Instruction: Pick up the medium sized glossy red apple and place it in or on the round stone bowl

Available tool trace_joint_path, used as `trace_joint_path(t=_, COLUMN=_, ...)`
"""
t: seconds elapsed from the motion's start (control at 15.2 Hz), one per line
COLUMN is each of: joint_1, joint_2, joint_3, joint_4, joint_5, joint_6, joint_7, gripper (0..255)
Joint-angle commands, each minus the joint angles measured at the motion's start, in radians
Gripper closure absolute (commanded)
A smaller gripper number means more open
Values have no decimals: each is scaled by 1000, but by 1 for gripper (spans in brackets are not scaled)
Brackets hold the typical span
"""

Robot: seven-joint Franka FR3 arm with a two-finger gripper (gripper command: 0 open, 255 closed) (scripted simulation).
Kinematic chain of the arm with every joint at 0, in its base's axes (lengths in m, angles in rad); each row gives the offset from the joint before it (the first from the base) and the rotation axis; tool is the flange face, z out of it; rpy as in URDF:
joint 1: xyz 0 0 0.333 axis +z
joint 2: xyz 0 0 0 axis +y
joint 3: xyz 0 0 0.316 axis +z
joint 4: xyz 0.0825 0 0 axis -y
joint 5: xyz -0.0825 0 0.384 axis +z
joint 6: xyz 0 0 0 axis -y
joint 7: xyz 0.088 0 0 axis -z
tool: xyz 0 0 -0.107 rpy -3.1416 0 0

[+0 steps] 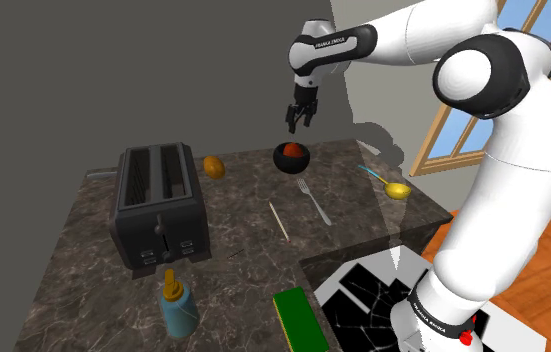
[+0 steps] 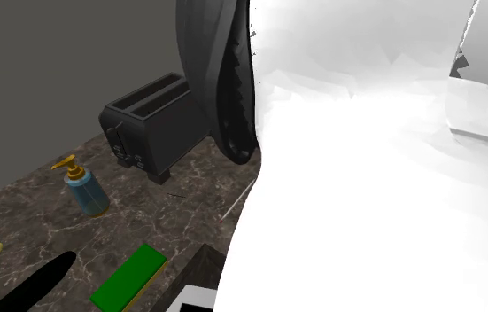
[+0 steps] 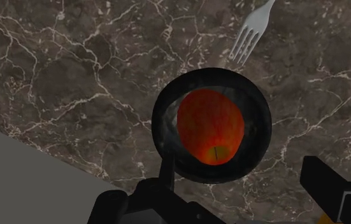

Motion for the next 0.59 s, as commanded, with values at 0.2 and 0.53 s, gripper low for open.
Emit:
trace_joint_path(t=0.2, joint_1=-2, joint_2=-11, joint_3=-1, joint_4=69, joint_5=-1, joint_6=-81, joint_7=0, gripper=0)
trace_joint_path(t=0.53, joint_1=-2, joint_2=-11, joint_3=-1, joint_4=69, joint_5=-1, joint_6=-81, joint_7=0, gripper=0)
